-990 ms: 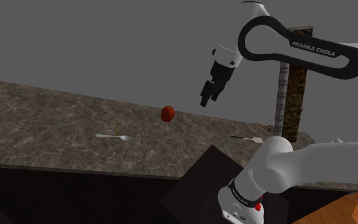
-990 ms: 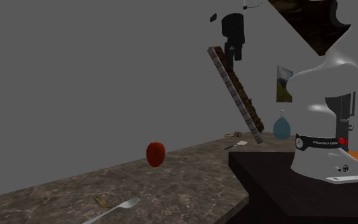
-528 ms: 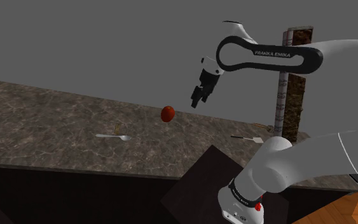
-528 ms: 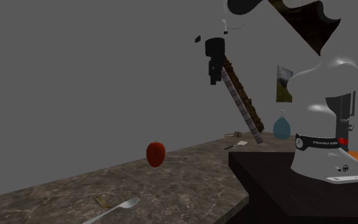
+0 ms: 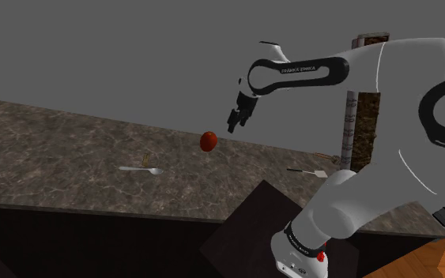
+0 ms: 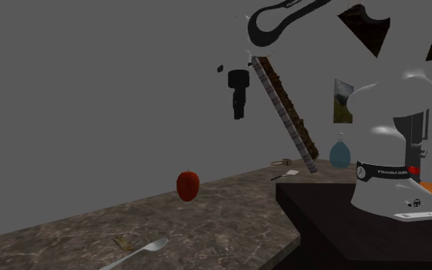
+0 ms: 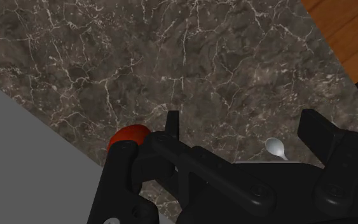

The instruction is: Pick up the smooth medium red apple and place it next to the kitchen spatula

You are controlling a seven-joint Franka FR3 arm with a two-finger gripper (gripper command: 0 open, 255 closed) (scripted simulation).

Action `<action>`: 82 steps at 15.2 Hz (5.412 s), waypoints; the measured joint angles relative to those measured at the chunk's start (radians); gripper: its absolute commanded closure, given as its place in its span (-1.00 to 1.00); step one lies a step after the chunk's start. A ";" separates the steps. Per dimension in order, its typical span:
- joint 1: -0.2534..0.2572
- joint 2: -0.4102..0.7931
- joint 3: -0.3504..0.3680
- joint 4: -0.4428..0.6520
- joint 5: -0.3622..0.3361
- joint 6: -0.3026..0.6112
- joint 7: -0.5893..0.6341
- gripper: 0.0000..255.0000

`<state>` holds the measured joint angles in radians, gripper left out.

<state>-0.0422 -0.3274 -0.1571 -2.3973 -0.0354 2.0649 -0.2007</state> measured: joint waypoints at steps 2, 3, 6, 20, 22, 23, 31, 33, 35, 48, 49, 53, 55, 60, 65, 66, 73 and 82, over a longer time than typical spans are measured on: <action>-0.004 0.082 -0.019 0.030 0.004 0.056 -0.031 -1.00; -0.006 0.113 -0.028 0.051 0.007 0.069 -0.047 -1.00; -0.012 0.215 -0.048 0.093 0.022 0.135 -0.090 -1.00; -0.105 0.754 -0.067 0.514 0.162 0.275 -0.312 -1.00; -0.123 0.821 -0.061 0.582 0.176 0.278 -0.331 -1.00; -0.127 0.841 -0.059 0.595 0.180 0.285 -0.336 -1.00; -0.142 0.922 -0.045 0.616 0.200 0.345 -0.352 -1.00; -0.142 0.925 -0.044 0.618 0.201 0.347 -0.352 -1.00; -0.142 0.926 -0.044 0.618 0.201 0.347 -0.352 -1.00; -0.142 0.920 -0.045 0.617 0.199 0.343 -0.351 1.00; -0.142 0.917 -0.046 0.619 0.199 0.338 -0.351 1.00; -0.136 0.882 -0.053 0.621 0.189 0.301 -0.345 1.00; -0.134 0.865 -0.056 0.623 0.185 0.283 -0.342 1.00; -0.130 0.826 -0.064 0.639 0.173 0.229 -0.335 1.00; -0.125 0.790 -0.070 0.653 0.162 0.179 -0.327 1.00; -0.124 0.783 -0.071 0.655 0.160 0.170 -0.326 1.00; -0.120 0.741 -0.078 0.693 0.146 0.092 -0.317 1.00; -0.117 0.697 -0.085 0.753 0.132 -0.011 -0.308 1.00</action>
<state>-0.1595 0.3692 -0.2418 -1.6445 0.0964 2.0535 -0.5087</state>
